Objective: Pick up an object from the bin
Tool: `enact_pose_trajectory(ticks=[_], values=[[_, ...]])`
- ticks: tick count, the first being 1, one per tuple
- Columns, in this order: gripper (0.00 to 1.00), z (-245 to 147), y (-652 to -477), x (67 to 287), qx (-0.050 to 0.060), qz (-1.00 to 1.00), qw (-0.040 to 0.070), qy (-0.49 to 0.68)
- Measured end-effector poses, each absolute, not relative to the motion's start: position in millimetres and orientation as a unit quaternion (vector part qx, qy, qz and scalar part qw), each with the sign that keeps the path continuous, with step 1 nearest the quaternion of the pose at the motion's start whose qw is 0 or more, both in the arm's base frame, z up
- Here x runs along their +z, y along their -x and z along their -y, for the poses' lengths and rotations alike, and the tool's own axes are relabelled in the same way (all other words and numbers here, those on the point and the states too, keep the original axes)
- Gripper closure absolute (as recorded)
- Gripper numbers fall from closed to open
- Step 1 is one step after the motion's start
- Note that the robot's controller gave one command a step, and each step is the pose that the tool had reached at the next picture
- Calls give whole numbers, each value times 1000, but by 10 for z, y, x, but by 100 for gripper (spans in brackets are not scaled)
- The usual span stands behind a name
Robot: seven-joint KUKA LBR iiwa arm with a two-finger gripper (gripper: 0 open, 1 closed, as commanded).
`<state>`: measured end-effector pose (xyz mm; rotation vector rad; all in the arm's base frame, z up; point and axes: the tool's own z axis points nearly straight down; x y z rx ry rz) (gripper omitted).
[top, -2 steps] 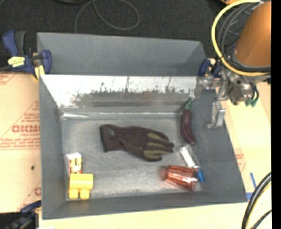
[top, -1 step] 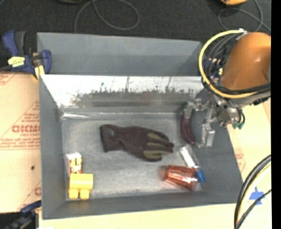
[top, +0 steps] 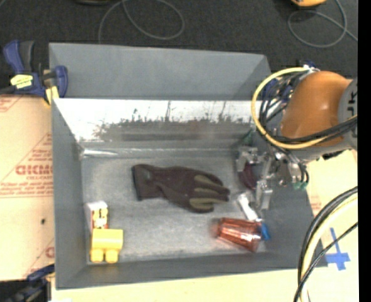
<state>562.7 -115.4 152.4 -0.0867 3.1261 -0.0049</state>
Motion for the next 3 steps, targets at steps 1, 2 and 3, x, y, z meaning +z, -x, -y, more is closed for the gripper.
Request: enact_pose_trajectory(ticks=[1,2,3], values=[[0,771,-5557,1361,-2,-1000,1,24],[0,630,-5150,1038,-1,-1000,11,28],[0,574,-5102,887,-2,-998,4,-69]])
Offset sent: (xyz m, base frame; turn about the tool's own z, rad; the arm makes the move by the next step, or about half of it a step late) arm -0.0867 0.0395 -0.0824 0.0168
